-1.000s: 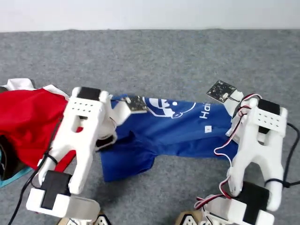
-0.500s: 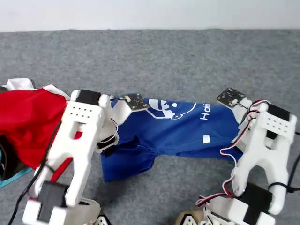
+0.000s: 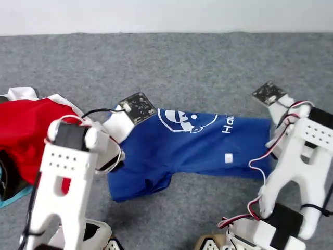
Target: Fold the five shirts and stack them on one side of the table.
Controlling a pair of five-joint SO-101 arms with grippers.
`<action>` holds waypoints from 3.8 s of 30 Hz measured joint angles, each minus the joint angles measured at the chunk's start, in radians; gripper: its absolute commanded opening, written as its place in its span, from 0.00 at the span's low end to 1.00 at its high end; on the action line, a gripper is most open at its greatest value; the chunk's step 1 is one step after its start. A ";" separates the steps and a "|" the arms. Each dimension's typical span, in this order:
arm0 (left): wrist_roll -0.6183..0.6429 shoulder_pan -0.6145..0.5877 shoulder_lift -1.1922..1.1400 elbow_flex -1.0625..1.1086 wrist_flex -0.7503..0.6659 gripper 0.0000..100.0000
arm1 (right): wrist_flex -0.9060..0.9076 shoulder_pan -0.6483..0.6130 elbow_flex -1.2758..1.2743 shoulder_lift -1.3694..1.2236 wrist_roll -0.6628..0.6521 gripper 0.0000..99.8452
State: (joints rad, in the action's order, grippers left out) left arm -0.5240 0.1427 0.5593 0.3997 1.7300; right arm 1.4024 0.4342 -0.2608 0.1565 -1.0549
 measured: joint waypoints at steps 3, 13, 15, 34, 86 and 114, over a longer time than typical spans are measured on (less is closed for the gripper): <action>0.040 0.000 0.069 0.000 0.000 0.01 | 0.029 0.000 0.060 0.000 0.060 0.25; 0.057 -0.173 0.264 0.000 0.003 0.01 | 0.026 -0.127 0.129 -0.012 0.308 0.25; 0.057 -0.267 0.272 0.000 0.005 0.01 | -0.012 -0.190 0.121 -0.035 0.371 0.25; 0.057 -0.677 0.275 0.000 0.005 0.01 | -0.511 -0.133 0.127 -0.543 0.417 0.03; 0.276 -0.683 0.275 -0.003 0.006 0.01 | -0.094 -1.339 0.092 -0.295 0.430 0.03; 0.276 -0.683 0.275 -0.003 0.006 0.01 | 0.043 -1.212 0.064 -0.305 0.433 0.19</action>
State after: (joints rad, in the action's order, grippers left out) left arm -0.2478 -0.5401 0.8339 0.3966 1.7361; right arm 1.4454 -0.7779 -0.1964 -0.1488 -0.6222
